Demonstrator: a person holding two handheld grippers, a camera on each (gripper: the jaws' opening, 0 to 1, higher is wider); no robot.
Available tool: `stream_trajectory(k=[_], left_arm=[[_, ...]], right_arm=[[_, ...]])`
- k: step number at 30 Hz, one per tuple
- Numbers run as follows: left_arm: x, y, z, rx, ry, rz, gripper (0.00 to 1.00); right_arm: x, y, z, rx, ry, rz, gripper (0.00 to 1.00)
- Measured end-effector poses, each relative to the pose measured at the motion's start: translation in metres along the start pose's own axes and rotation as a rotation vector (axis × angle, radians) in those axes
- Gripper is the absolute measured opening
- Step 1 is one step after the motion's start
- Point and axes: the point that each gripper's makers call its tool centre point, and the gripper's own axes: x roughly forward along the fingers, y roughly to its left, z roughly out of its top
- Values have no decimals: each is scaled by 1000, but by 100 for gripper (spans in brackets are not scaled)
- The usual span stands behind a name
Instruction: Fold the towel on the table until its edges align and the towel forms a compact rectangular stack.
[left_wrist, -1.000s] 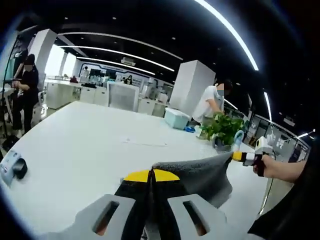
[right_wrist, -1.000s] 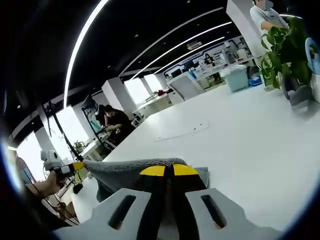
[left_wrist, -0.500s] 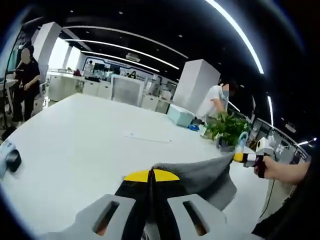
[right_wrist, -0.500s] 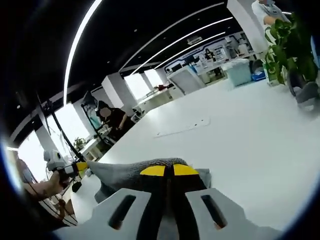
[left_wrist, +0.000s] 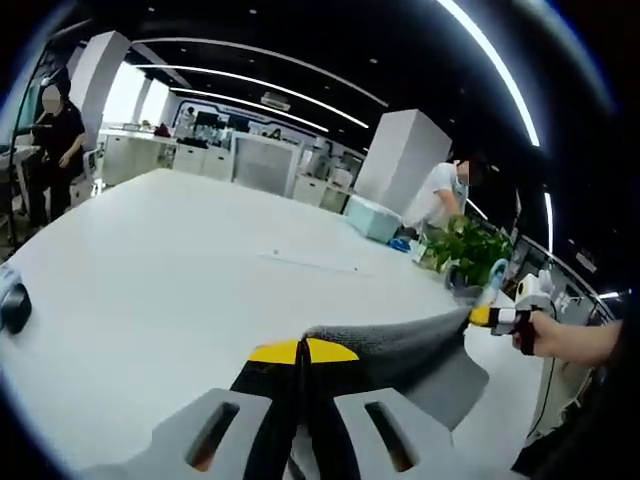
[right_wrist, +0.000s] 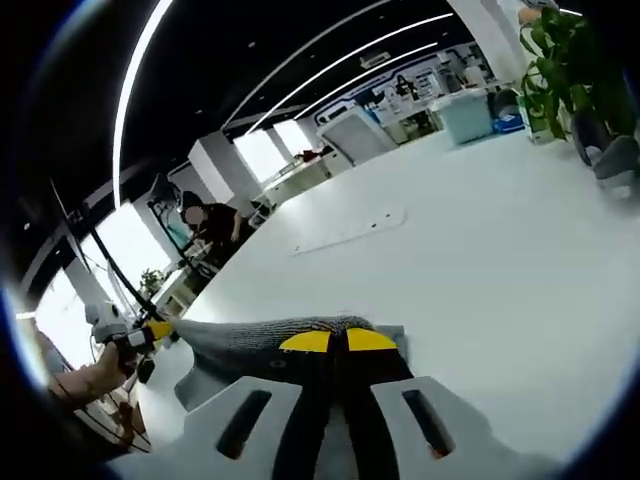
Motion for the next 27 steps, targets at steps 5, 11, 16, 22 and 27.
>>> stream_trajectory(k=[5,11,16,22,27], left_arm=[[11,8,-10,-16,33,17,0],[26,15,-18,-13,68,37,0],[35,24,-26,-14,96,59,0],[47,34,-31,-22,107,75,0],[53,38,-35,-19,119,83,0]], right_arm=[[12,-9,-5,11,32,-16,0],[25,-23,-14,39,64,-30,0],[33,-28,-17,64,87,-45,0],[42,-33,-20,69,114,-69,0],[45,-35,-22,56,132,-80,0]])
